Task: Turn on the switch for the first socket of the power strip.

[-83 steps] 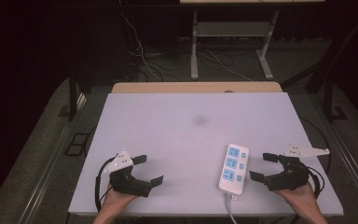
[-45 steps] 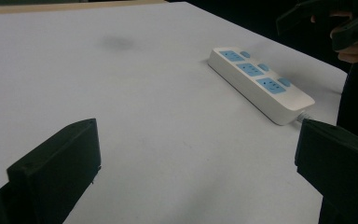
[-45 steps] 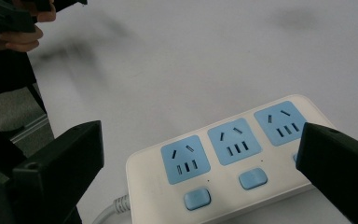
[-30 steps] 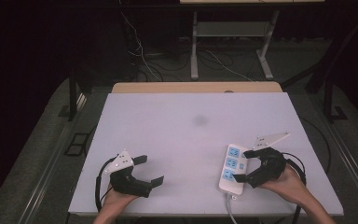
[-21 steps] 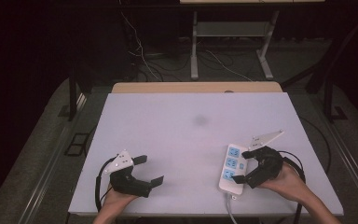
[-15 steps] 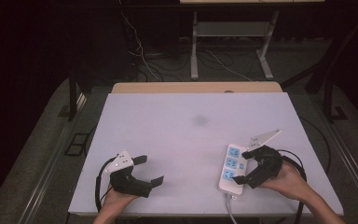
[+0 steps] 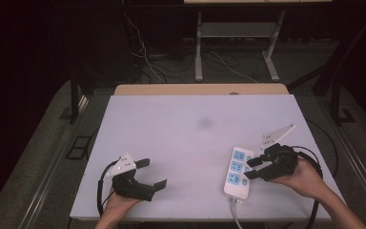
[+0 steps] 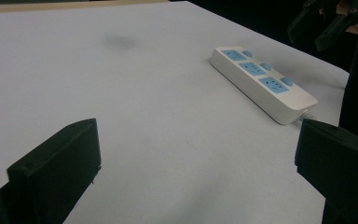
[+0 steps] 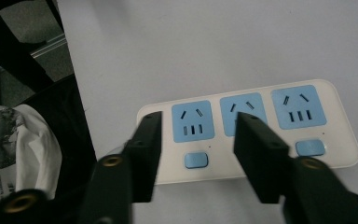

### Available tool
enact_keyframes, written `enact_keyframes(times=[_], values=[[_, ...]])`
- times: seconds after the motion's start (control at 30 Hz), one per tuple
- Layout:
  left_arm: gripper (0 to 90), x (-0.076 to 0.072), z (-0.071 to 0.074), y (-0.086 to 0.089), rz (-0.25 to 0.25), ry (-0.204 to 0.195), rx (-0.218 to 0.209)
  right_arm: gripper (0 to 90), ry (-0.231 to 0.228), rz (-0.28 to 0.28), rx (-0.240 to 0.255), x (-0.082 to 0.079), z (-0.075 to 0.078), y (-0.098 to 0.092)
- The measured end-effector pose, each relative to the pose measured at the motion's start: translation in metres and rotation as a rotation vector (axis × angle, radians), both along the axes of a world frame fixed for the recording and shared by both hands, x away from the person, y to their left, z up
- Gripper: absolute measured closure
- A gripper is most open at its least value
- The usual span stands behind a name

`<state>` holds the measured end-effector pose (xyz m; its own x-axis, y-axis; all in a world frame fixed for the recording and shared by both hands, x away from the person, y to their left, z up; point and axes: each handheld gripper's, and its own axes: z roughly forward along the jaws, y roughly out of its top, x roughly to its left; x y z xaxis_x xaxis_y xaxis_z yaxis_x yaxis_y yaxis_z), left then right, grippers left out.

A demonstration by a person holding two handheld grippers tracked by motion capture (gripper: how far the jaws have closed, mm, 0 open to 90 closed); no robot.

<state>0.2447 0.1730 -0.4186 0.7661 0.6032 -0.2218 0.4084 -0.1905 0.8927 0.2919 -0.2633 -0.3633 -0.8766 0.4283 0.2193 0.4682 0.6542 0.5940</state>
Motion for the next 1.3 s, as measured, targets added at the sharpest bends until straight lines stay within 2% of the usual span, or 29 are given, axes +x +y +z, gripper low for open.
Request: enact_keyframes(times=[0.17, 0.33, 0.67, 1.0, 1.3], values=[[0.0, 0.0, 0.0, 0.001, 0.003, -0.001, -0.003, 76.2, 0.017, 0.012, 0.012, 0.004, -0.001, -0.004], [0.0, 0.0, 0.0, 0.001, 0.003, 0.0, -0.003, 89.4, 0.025, 0.019, 0.001, 0.007, -0.004, -0.004], [0.0, 0.0, 0.0, 0.0, 0.001, 0.0, -0.001, 89.5, 0.038, 0.045, -0.02, 0.014, -0.012, 0.001], [0.0, 0.001, -0.001, 0.0, -0.001, 0.002, 0.005, 89.5, 0.079, 0.082, -0.061, 0.019, -0.025, 0.005], [0.0, 0.001, -0.001, 0.0, -0.002, 0.003, 0.004, 89.5, 0.094, 0.097, -0.063, 0.019, -0.031, 0.007]])
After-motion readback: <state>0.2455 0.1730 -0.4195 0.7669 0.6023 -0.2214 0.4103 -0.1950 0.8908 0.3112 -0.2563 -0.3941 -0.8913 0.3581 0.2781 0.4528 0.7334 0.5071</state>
